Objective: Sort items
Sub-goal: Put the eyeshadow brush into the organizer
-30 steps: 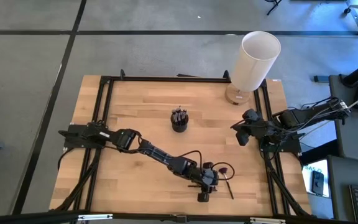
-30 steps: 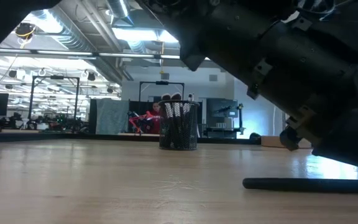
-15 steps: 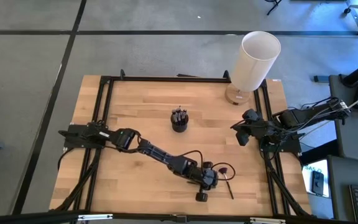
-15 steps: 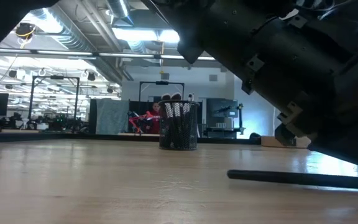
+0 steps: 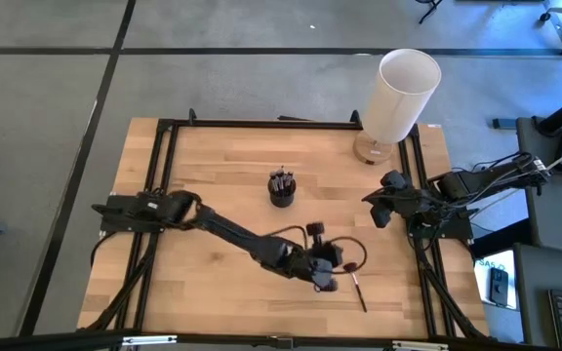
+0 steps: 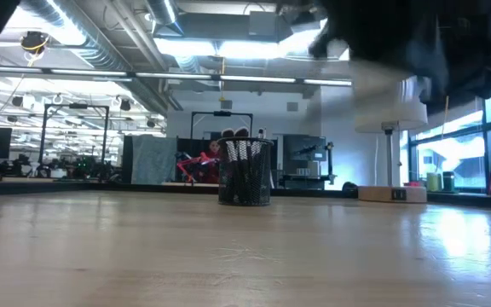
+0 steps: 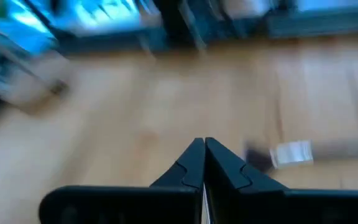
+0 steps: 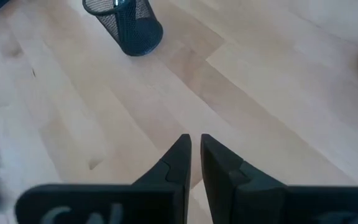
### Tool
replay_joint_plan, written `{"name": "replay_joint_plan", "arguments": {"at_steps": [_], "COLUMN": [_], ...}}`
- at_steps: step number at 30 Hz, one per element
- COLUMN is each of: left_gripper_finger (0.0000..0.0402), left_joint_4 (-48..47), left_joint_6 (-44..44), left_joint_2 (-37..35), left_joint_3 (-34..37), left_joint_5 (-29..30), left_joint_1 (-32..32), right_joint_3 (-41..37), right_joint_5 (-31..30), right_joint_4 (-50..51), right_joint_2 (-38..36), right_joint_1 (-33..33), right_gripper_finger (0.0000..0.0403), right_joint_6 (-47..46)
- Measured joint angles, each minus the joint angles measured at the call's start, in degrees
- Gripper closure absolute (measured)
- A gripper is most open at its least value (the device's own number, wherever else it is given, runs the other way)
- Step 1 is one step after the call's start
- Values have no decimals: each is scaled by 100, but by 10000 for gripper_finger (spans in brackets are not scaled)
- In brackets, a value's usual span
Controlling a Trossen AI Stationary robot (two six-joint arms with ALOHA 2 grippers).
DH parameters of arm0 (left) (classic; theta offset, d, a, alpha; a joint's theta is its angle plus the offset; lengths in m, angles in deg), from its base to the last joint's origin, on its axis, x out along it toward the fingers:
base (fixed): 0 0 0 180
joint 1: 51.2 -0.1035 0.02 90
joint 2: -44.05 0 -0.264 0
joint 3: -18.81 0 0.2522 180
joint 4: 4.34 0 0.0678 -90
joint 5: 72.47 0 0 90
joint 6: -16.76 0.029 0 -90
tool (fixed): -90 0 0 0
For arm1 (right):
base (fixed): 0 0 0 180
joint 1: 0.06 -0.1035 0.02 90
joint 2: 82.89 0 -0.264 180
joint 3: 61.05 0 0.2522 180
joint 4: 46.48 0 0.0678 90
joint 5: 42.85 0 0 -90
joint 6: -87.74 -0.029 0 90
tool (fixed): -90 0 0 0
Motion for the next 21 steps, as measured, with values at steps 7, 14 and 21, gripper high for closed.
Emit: {"name": "replay_joint_plan", "arguments": {"at_steps": [7,14,21], "left_gripper_finger": [398,397,397], "left_joint_4": [-283,-792,180], "left_joint_6": [537,-75,-96], "left_joint_2": [-600,-1083,-1771], "left_joint_3": [28,641,1741], "left_joint_5": [1664,1634,1386], "left_joint_1": [-218,-981,-1742], "right_joint_3": [0,0,0], "right_joint_5": [-68,-309,-354], "right_joint_4": [0,2,4], "right_joint_2": [0,0,0], "right_joint_1": [2,2,2], "right_gripper_finger": [366,366,366], "right_joint_6": [22,160,173]}}
